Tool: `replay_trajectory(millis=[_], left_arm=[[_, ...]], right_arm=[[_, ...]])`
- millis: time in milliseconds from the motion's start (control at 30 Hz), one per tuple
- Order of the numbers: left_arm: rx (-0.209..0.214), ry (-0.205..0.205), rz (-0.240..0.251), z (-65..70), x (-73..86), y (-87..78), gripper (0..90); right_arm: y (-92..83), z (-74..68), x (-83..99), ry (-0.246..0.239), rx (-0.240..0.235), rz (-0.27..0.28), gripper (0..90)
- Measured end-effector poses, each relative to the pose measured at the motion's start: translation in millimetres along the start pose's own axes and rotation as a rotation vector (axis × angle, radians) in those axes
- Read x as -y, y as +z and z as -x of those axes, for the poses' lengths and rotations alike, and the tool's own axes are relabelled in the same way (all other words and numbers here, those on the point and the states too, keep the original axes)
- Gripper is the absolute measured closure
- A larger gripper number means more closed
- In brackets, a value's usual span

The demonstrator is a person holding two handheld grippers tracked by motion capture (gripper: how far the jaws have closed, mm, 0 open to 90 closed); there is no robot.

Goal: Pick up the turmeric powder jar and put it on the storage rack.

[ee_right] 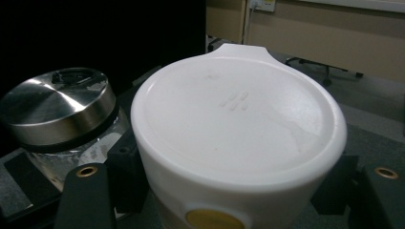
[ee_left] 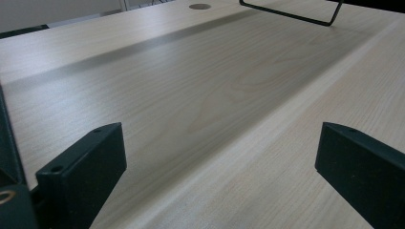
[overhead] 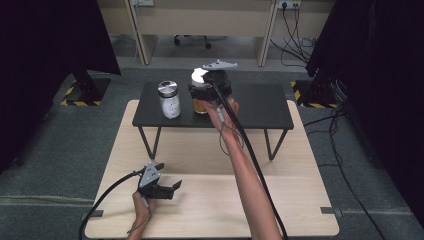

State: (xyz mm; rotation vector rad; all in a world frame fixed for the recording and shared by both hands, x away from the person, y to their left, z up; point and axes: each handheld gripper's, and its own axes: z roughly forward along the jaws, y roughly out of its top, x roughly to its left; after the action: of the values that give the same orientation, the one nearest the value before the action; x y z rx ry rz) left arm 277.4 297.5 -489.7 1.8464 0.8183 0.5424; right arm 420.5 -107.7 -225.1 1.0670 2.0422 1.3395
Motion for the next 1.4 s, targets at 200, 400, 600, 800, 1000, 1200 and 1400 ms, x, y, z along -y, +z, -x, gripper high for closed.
replay_trajectory(millis=[200, 400, 600, 800, 1000, 1200, 1400], left_arm=[[0.0, 0.002, -0.001, -0.2, -0.2, 0.0, 2.6], [-0.001, 0.003, 0.0, 0.2, 0.0, -0.1, 2.6], [0.0, 0.003, -0.001, -0.2, -0.2, 0.0, 2.6], [-0.001, 0.003, -0.001, 0.0, -0.1, 0.0, 2.6], [-0.001, 0.001, 0.0, 0.2, 0.0, 0.0, 2.6], [-0.002, 0.001, 0.0, 0.3, 0.0, 0.0, 2.7], [-0.002, 0.002, -0.001, 0.5, -0.1, -0.3, 2.6]], right_arm=[[1.0, -0.7, 0.7, -0.012, -0.001, 0.003, 30.6], [8.7, -3.0, -15.6, -0.014, 0.005, -0.08, 8.7], [4.4, -0.2, -15.2, -0.045, -0.025, -0.074, 3.0], [-1.8, 1.2, -17.6, -0.039, -0.025, -0.078, 2.2], [-9.1, 3.1, -18.8, -0.052, -0.017, -0.086, 2.1], [-20.2, 13.3, -14.8, -0.074, -0.082, -0.067, 2.1], [-37.0, 20.8, -2.4, -0.103, -0.14, -0.032, 1.8]])
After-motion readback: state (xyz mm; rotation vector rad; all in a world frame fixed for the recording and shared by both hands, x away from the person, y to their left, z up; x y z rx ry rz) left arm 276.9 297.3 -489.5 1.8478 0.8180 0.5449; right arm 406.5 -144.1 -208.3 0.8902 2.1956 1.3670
